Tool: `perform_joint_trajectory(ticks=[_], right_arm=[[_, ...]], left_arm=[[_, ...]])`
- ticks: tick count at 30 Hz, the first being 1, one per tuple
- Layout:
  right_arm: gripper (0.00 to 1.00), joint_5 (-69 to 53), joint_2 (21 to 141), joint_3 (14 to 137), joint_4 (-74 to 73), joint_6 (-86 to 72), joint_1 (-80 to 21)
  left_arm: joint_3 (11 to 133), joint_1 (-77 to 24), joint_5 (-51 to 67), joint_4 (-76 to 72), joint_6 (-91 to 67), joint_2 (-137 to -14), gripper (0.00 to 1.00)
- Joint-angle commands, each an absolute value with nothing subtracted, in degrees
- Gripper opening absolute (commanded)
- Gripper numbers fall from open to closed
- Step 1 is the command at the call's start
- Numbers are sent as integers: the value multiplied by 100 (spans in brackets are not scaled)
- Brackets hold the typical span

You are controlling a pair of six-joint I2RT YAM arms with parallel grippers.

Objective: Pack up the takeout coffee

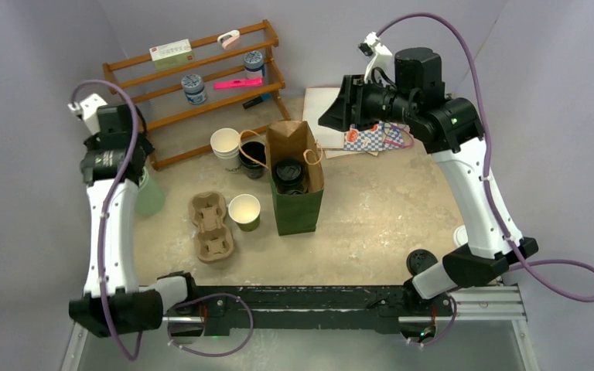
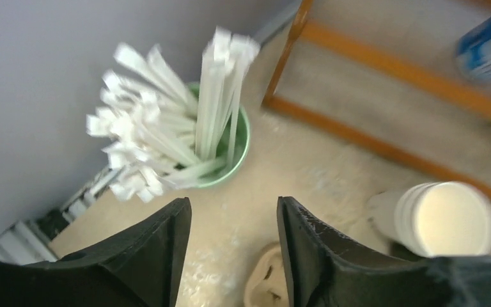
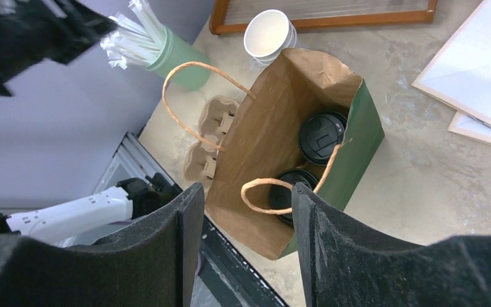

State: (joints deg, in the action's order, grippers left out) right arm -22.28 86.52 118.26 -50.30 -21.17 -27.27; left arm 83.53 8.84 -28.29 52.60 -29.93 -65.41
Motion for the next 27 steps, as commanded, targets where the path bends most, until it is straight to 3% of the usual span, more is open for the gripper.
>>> perform_joint_trajectory(ticks=[1,3,18,23,27], right_arm=[[56,-2443,8740,12142,-4972,-2085,-2731],[57,-2452,8783,12180,-4950,-2109,-2731],[56,-2574,8988,12287,-4968,-2111,-2734],[56,-2605,8991,12255,-5012,-2083,-2733],[55,-2608,8966,12198,-4992,-2105,-2732]], left_arm=[[7833,862,-3026,5144,-2510,-6853,61],[7700,868,-3247,5150,-2444,-6962,66],[7124,915,-4198,4808,-2263,-7005,71],[6992,915,-4488,4532,-2212,-6978,45],[7019,920,-4560,4382,-2186,-6912,13]])
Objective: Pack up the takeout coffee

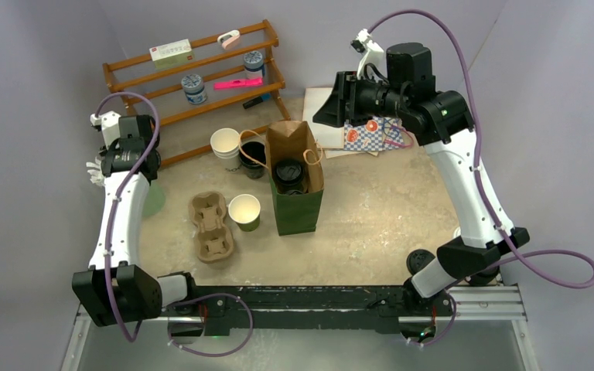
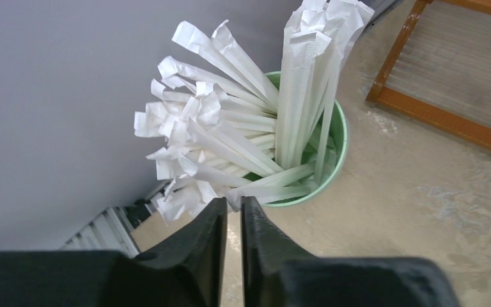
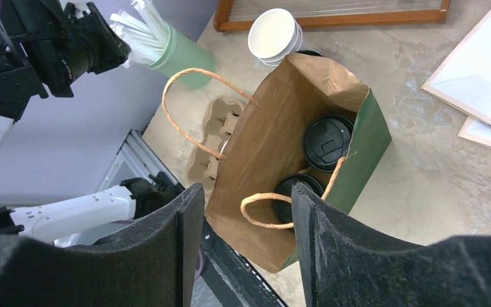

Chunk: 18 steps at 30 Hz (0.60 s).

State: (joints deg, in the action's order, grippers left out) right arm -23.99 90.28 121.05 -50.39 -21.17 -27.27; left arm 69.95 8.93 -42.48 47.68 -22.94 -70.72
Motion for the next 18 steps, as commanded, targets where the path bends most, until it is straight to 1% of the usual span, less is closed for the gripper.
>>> perform_joint_trajectory(ticks=[1,2,6,10,14,16,18], right_arm=[[54,-2614,8958,12173,-4981,-2109,-2731],[54,-2615,8937,12146,-4973,-2108,-2732],[54,-2624,8910,12064,-4918,-2132,-2731],[53,-2652,8914,12029,-4821,-2178,-2729],[51,-2693,9048,12050,-4539,-2292,-2733],[50,-2802,9289,12272,-4321,-2461,-2737],[48,-2960,9419,12278,-3959,-2819,-2733]], left_arm=[[7071,919,-4566,4371,-2143,-6888,1],[7156,919,-4585,4369,-2080,-6852,0],[7516,915,-4898,4397,-2110,-6579,0],[8246,880,-5060,4785,-2253,-6584,0],[9168,870,-4554,5594,-2921,-6639,0],[9714,871,-4235,5829,-3002,-6648,0],[10254,870,-4187,6121,-3010,-6760,0]])
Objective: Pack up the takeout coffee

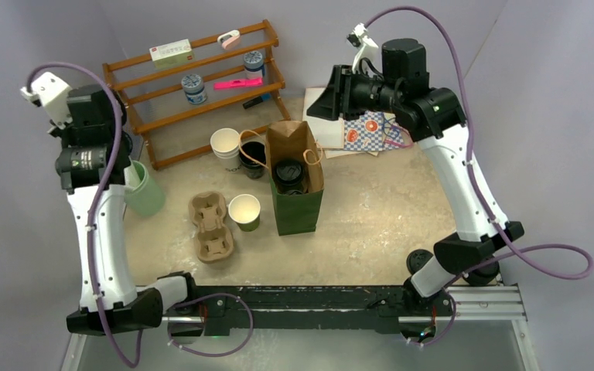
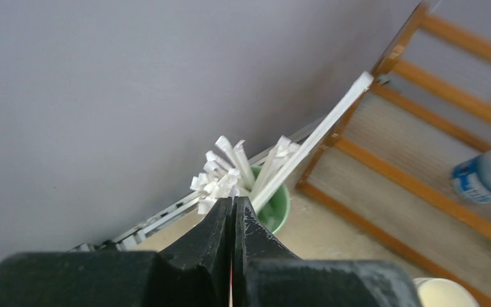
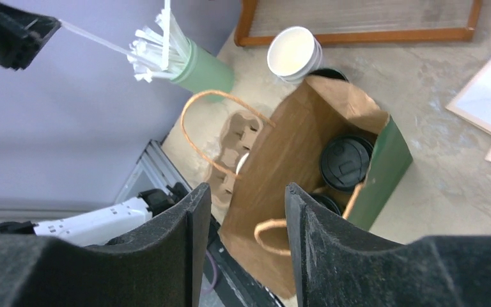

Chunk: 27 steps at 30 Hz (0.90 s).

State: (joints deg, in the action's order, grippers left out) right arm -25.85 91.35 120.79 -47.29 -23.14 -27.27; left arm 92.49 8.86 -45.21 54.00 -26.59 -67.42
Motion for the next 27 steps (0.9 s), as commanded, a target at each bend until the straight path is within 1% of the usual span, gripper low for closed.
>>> perform_joint_trajectory(ticks=[1,4,6,8,13,16,22,27], right_arm=[[48,-3027,9421,12222,-3771,-2950,-2738],[47,-3066,9244,11787,-3247,-3196,-2743],[46,-3074,9155,11537,-2959,-3261,-2767],[45,-3056,9204,11543,-2892,-3248,-2833],[46,-2804,9647,12314,-3324,-2692,-3358],[47,-2724,9788,12541,-3330,-2490,-3682],[48,-2816,9998,12597,-3020,-2417,-3997],[47,-2550,10763,13493,-3222,-2404,-4454]], left_arm=[[10490,870,-4221,6303,-2994,-6856,0],[11014,870,-4305,6691,-3020,-7008,0],[10961,868,-4247,6633,-3015,-6938,0],[10865,870,-4151,6581,-3032,-6878,0],[11264,870,-3539,6402,-2983,-6841,0],[11573,870,-3520,6505,-2858,-6932,0],[11438,870,-3596,6589,-2933,-6828,0],[11240,870,-3524,6608,-2883,-6692,0]])
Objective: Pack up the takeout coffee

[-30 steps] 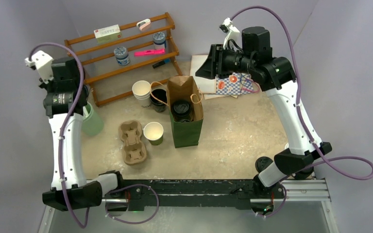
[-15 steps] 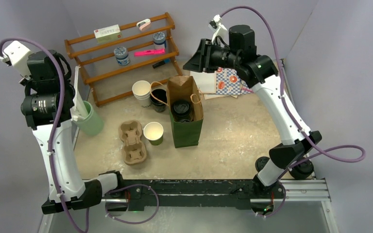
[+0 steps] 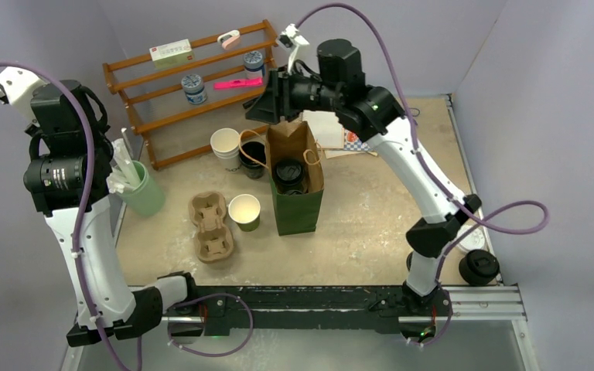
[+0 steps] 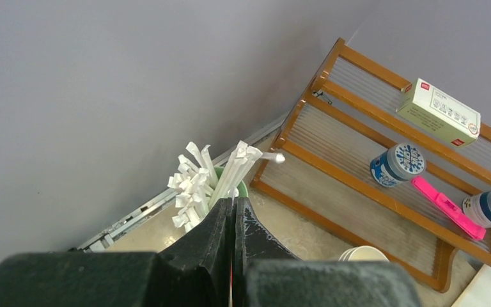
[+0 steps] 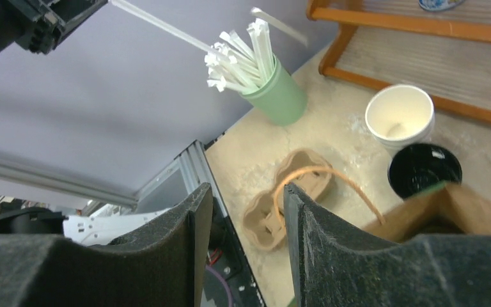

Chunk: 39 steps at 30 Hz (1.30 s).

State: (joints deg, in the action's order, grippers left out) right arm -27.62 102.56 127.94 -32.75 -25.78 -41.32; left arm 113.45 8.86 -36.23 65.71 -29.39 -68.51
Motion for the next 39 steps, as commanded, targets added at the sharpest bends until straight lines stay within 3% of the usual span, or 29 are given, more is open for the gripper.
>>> perform_joint_trajectory(ticks=[1,8,16,20,25,31,35,39], right_arm=[[47,-2503,10891,13627,-3255,-2396,-4543],[47,-2356,11124,13595,-3103,-2310,-4928],[52,-2473,10792,13190,-2661,-1579,-5184],[63,-2135,10349,12684,-2340,-1031,-5200],[85,-1445,9844,12291,-2023,-202,-5203],[96,-542,9485,12128,-1757,768,-5346],[98,-144,9087,11580,-1300,1472,-5565],[92,-96,9014,11426,-1142,1746,-5632]], left_arm=[[11163,870,-3496,6617,-2873,-6651,0],[10677,870,-2708,6474,-3075,-6271,0],[10510,870,493,4625,-3293,-5914,0],[10301,870,2291,3739,-4401,-5958,0],[10555,870,3085,3337,-4473,-6130,0],[11306,870,4023,3347,-4522,-6660,0],[11314,870,4301,3191,-4733,-6728,0],[11298,870,4599,3025,-4981,-6780,0]])
